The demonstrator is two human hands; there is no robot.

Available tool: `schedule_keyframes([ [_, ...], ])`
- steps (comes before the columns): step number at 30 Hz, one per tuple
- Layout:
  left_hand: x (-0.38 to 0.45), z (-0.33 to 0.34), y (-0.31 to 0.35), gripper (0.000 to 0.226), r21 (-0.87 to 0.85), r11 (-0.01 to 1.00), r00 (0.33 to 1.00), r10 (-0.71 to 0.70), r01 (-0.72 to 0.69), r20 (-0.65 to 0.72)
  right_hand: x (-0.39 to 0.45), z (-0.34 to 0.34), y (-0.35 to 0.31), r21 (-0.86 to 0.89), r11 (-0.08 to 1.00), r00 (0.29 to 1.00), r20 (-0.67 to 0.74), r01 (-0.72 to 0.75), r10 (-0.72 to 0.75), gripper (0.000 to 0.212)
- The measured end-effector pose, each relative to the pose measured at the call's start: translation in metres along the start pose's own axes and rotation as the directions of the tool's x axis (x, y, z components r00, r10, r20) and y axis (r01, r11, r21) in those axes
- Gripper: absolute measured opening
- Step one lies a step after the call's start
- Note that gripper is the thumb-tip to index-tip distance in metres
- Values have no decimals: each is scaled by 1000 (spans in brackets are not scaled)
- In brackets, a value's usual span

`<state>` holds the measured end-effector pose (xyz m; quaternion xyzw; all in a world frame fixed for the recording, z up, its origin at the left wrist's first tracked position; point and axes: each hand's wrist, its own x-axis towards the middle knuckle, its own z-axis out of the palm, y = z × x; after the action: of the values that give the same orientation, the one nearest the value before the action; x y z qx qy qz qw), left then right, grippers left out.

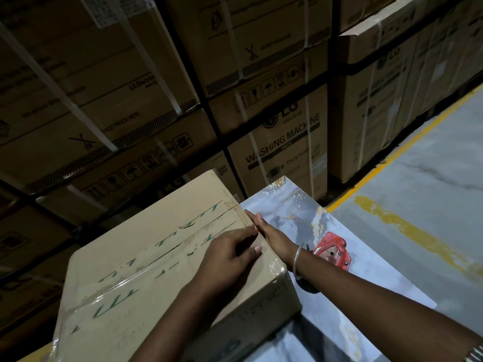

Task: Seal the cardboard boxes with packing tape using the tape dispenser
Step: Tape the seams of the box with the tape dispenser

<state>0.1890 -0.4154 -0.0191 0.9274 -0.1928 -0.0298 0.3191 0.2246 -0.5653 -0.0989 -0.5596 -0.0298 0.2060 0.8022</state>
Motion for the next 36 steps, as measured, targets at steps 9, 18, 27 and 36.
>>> schedule_keyframes([
  [9, 40, -18, -42, 88, 353, 925, 987, 102, -140, 124, 12, -13, -11, -284, 959, 996, -87, 3, -29, 54],
  [18, 96, -45, -55, 42, 459, 780, 901, 317, -425, 295, 43, 9, -26, -17, 1000, 999, -45, -21, 20, 58],
  [27, 152, -61, -82, 40, 492, 783, 918, 261, -381, 298, 51, 1, -12, -179, 983, 998, 47, -39, 49, 70],
  [36, 193, -67, -101, 56, 424, 905, 997, -57, 33, 46, 54, -3, -4, -59, 996, 996, 54, -68, 71, 56],
])
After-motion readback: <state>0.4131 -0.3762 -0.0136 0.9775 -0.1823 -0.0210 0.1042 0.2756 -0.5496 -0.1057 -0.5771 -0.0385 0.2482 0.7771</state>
